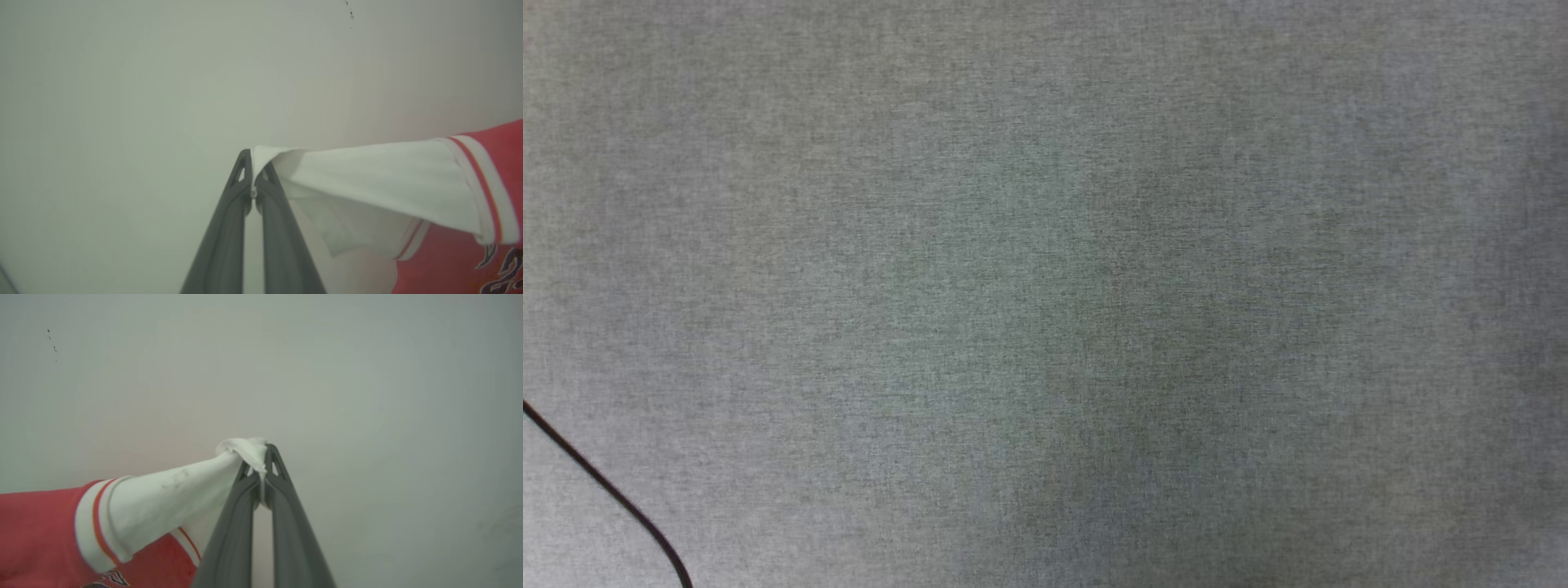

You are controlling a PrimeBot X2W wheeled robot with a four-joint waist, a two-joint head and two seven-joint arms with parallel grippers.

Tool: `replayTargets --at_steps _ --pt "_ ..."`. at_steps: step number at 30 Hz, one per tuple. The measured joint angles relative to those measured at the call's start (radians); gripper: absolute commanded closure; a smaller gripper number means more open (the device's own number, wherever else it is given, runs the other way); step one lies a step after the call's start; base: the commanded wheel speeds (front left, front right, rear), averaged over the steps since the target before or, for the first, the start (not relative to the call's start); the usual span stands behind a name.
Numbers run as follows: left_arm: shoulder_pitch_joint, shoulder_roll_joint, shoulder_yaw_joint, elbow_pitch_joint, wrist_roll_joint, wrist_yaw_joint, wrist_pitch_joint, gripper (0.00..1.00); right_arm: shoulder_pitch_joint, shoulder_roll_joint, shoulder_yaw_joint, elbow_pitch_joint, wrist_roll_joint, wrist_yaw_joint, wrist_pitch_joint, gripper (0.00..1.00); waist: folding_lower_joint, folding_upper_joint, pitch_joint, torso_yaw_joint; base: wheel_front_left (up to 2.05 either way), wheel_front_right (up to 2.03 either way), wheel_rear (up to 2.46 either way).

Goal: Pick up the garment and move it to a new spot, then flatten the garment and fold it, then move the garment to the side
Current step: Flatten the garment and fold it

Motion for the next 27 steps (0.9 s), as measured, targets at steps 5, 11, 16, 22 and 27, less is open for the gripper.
replayTargets --at_steps 5,11,16,22,27 --pt "0.119 -0.032 -0.030 0.063 -0.007 -0.007 -0.033 1.00 0.118 -0.015 0.031 0.074 0.015 0.000 -0.031 1.00 0.0000 0.0000 -0.005 0.006 0.00 0.00 0.00" --pt "0.337 -0.076 -0.064 0.107 -0.026 -0.002 -0.067 1.00 0.314 -0.021 0.070 0.160 0.031 0.000 -0.019 1.00 -0.0001 0.0000 -0.054 0.012 0.00 0.00 0.00" --pt "0.578 -0.106 -0.105 0.141 -0.042 0.001 -0.077 1.00 0.490 -0.057 0.122 0.202 0.062 0.000 0.092 1.00 -0.0001 0.0000 -0.122 0.016 0.00 0.00 0.00" --pt "0.818 -0.103 -0.131 0.166 -0.046 0.014 -0.086 1.00 0.678 -0.093 0.148 0.204 0.112 0.000 0.222 1.00 -0.0003 0.0000 -0.225 0.022 0.00 0.00 0.00" --pt "0.990 -0.072 -0.147 0.151 -0.063 0.009 -0.049 1.00 0.812 -0.099 0.139 0.185 0.143 0.000 0.323 1.00 -0.0005 0.0000 -0.316 0.022 0.00 0.00 0.00"
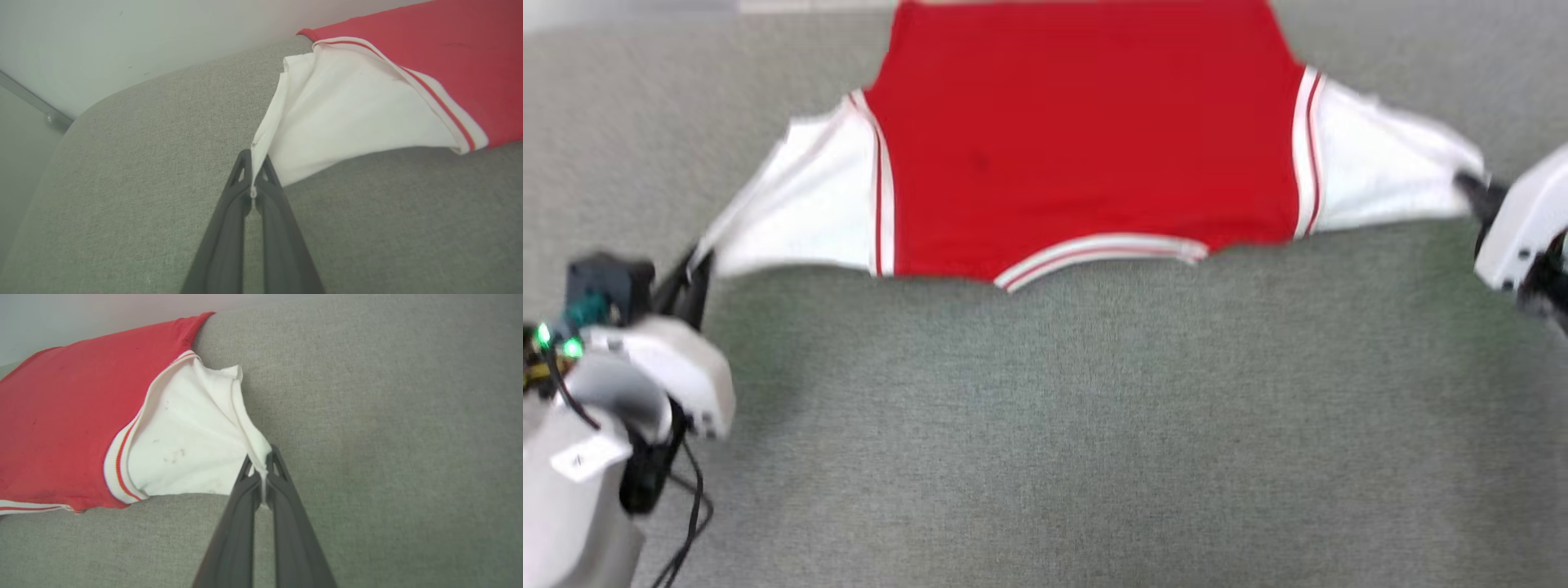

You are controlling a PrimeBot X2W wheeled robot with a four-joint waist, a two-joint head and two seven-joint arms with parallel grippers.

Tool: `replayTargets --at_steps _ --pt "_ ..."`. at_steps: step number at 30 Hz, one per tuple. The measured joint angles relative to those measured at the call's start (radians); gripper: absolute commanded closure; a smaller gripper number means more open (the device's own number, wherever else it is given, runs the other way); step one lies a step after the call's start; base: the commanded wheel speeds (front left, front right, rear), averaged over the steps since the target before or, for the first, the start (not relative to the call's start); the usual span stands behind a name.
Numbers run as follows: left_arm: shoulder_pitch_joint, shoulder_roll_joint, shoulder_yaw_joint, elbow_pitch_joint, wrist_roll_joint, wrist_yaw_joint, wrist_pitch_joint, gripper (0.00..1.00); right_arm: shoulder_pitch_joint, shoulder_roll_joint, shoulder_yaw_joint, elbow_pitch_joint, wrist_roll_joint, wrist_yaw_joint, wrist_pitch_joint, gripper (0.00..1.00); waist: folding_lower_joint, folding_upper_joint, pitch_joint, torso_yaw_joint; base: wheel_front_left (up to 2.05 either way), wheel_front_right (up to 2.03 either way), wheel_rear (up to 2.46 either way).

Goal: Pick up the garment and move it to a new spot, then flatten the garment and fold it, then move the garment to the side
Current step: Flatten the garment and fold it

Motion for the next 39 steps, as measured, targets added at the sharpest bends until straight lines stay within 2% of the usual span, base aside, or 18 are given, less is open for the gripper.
replayTargets --at_steps 2,6,10,22,30,38,39 --pt "0.028 0.007 -0.002 -0.009 -0.005 -0.002 0.010 1.00 0.023 0.000 -0.007 -0.004 0.001 0.000 0.023 1.00 0.0000 0.0000 -0.017 0.000 0.00 0.00 0.00" --pt "0.144 0.050 -0.034 -0.070 -0.009 -0.031 0.057 1.00 0.108 0.007 -0.032 -0.045 0.009 0.000 0.095 1.00 -0.0001 0.0000 -0.076 -0.002 0.00 0.00 0.00" --pt "0.263 0.071 -0.042 -0.143 -0.037 -0.034 0.100 1.00 0.196 0.020 -0.055 -0.091 0.019 0.000 0.156 1.00 -0.0001 0.0000 -0.125 -0.007 0.00 0.00 0.00" --pt "0.608 0.165 -0.037 -0.344 -0.108 0.009 0.229 1.00 0.523 0.020 -0.163 -0.297 0.105 0.000 0.406 1.00 0.0000 0.0000 -0.229 -0.022 0.00 0.00 0.00" --pt "0.746 0.145 -0.033 -0.416 -0.179 0.037 0.244 1.00 0.696 0.031 -0.206 -0.425 0.113 0.000 0.505 1.00 0.0000 0.0000 -0.257 -0.040 0.00 0.00 0.00" --pt "0.774 0.122 -0.037 -0.495 -0.212 0.043 0.244 1.00 0.756 0.033 -0.202 -0.506 0.125 0.000 0.529 1.00 0.0002 0.0000 -0.250 -0.044 0.00 0.00 0.00" --pt "0.772 0.120 -0.038 -0.505 -0.216 0.043 0.245 1.00 0.754 0.030 -0.203 -0.512 0.121 0.000 0.523 0.86 0.0002 0.0000 -0.247 -0.043 0.00 0.00 0.00"
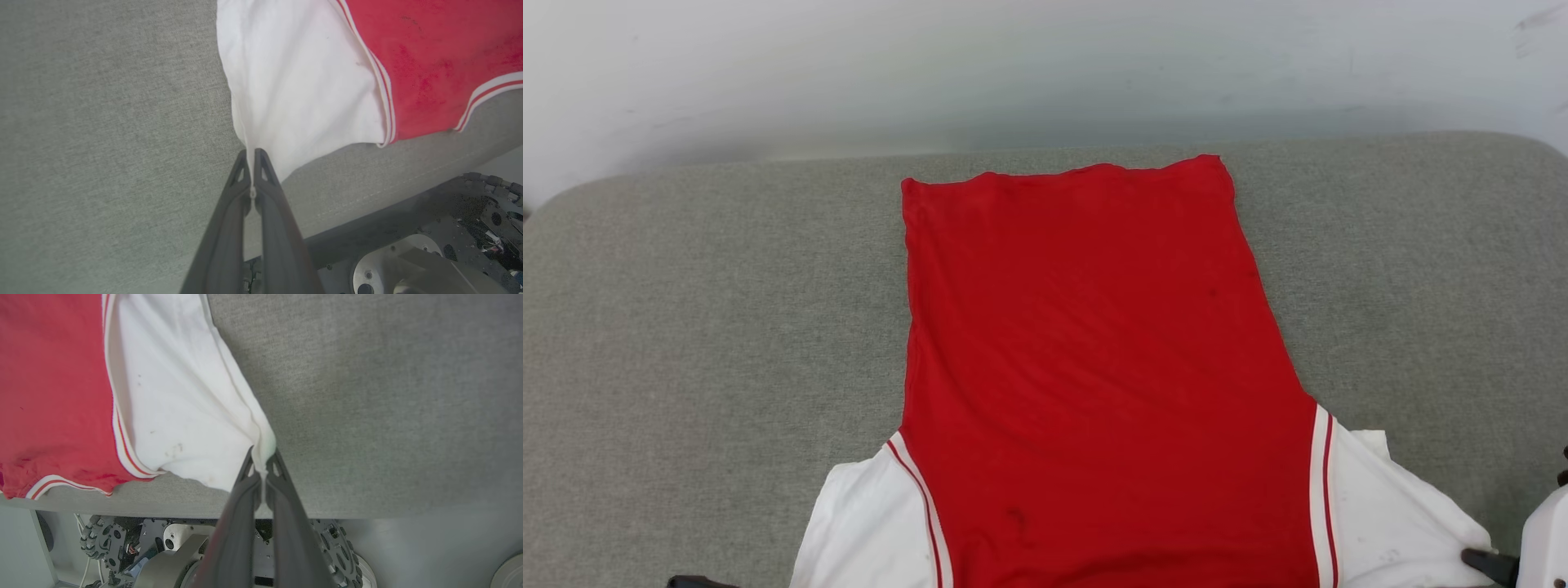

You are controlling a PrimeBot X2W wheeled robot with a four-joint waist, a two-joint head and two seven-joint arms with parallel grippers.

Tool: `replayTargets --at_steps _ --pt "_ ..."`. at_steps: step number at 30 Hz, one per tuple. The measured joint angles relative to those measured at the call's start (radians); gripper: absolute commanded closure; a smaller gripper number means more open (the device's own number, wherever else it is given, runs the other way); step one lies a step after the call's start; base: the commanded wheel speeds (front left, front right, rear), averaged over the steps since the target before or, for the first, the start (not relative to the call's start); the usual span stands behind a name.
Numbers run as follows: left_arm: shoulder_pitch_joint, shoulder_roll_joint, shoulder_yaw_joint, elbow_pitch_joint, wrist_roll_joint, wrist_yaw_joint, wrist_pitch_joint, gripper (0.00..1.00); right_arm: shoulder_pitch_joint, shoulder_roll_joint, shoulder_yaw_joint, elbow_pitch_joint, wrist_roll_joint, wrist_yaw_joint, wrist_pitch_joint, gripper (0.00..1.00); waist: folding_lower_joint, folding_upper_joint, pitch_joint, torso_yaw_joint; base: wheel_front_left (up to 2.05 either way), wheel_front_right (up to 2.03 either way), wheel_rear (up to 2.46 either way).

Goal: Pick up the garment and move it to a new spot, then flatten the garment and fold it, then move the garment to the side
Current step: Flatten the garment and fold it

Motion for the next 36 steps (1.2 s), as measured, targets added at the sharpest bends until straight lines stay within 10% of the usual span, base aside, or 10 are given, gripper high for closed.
replayTargets --at_steps 1,18,36 --pt "-0.003 -0.001 -0.003 -0.009 -0.001 -0.002 0.001 1.00 -0.003 -0.004 0.004 -0.007 0.000 0.000 -0.003 0.00 0.0000 0.0000 0.001 0.002 0.00 0.00 0.00" --pt "-0.081 -0.021 -0.072 -0.311 0.060 0.024 0.064 1.00 -0.390 -0.052 0.028 -0.231 0.037 0.000 0.216 0.00 0.0001 0.0000 0.170 0.105 0.00 0.00 0.00" --pt "-0.260 -0.098 -0.167 -0.428 0.077 -0.025 0.089 1.00 -1.060 -0.110 -0.033 0.065 -0.314 0.000 0.424 0.00 0.0003 0.0000 0.492 0.354 0.00 0.00 0.00"
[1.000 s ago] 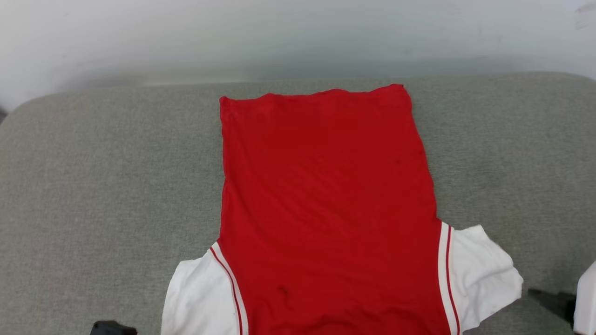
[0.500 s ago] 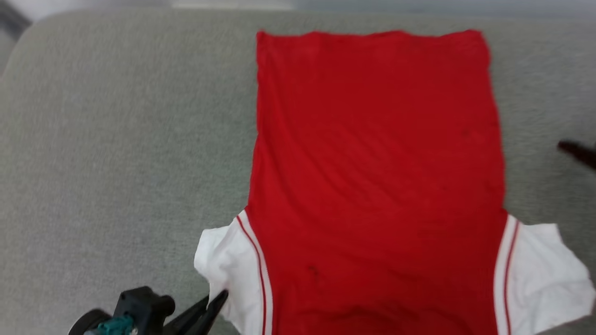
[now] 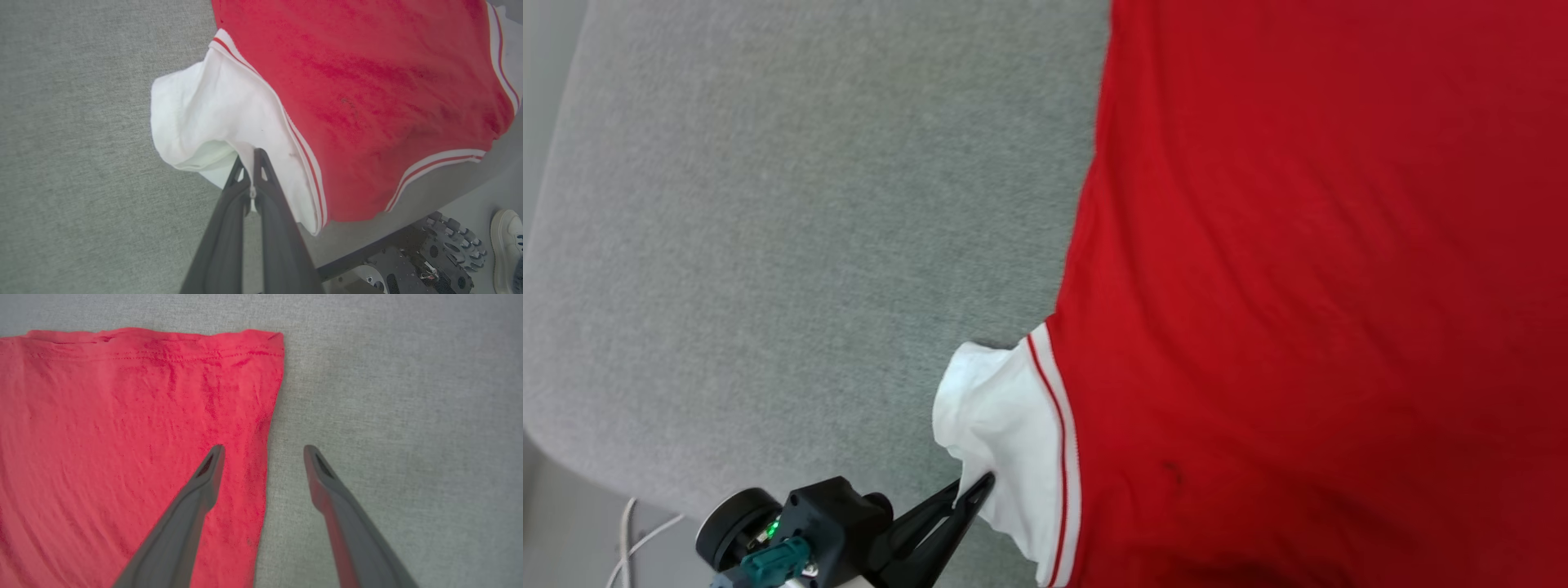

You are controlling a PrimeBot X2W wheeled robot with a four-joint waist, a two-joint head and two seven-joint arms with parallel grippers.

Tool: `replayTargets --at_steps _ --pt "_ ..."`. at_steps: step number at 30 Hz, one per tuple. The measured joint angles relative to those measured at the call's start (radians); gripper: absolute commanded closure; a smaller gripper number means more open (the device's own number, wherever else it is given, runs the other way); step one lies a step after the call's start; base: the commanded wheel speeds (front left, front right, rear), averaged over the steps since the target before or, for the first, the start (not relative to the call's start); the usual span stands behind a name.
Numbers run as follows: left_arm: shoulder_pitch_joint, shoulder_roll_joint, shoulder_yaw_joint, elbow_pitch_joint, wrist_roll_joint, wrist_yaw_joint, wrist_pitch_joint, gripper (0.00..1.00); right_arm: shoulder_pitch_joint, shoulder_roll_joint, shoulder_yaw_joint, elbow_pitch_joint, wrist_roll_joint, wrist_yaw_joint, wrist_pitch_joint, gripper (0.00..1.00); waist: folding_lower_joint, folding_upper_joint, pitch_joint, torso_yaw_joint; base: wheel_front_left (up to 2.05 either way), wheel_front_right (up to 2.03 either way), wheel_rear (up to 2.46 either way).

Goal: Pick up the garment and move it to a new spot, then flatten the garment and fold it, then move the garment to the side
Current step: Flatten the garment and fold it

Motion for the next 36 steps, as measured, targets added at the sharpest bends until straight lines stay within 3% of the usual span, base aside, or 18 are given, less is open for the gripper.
replayTargets --at_steps 7,15,16,17,18,19,27,36 --pt "-0.040 -0.058 -0.037 0.013 -0.025 -0.021 -0.013 1.00 -0.058 -0.018 0.012 0.070 -0.081 0.000 -0.005 0.00 0.0000 0.0000 0.073 0.085 0.00 0.00 0.00" --pt "-0.060 -0.062 -0.041 0.041 -0.018 -0.032 -0.037 1.00 -0.049 -0.048 0.034 0.095 -0.103 0.000 -0.024 0.00 -0.0001 0.0000 0.108 0.131 0.00 0.00 0.00" --pt "-0.060 -0.062 -0.041 0.045 -0.018 -0.033 -0.039 1.00 -0.047 -0.049 0.033 0.097 -0.101 0.000 -0.024 0.04 -0.0001 0.0000 0.108 0.132 0.00 0.00 0.00" --pt "-0.060 -0.062 -0.040 0.049 -0.018 -0.035 -0.040 1.00 -0.043 -0.051 0.033 0.098 -0.098 0.000 -0.024 0.60 -0.0002 0.0000 0.107 0.132 0.00 0.00 0.00" --pt "-0.061 -0.061 -0.041 0.055 -0.018 -0.035 -0.043 1.00 -0.040 -0.053 0.034 0.100 -0.096 0.000 -0.024 0.90 -0.0002 0.0000 0.105 0.132 0.00 0.00 0.00" --pt "-0.062 -0.060 -0.040 0.060 -0.018 -0.035 -0.046 1.00 -0.035 -0.054 0.035 0.100 -0.091 0.000 -0.027 1.00 -0.0002 0.0000 0.103 0.131 0.00 0.00 0.00" --pt "-0.069 -0.060 -0.035 0.095 -0.015 -0.035 -0.061 1.00 0.030 -0.045 0.038 0.135 -0.066 0.000 -0.082 1.00 -0.0002 0.0000 0.060 0.106 0.00 0.00 0.00" --pt "-0.066 -0.031 0.006 0.128 -0.001 -0.002 -0.065 1.00 0.189 -0.026 0.069 0.162 0.001 0.000 -0.156 1.00 -0.0003 0.0000 -0.045 0.021 0.00 0.00 0.00"
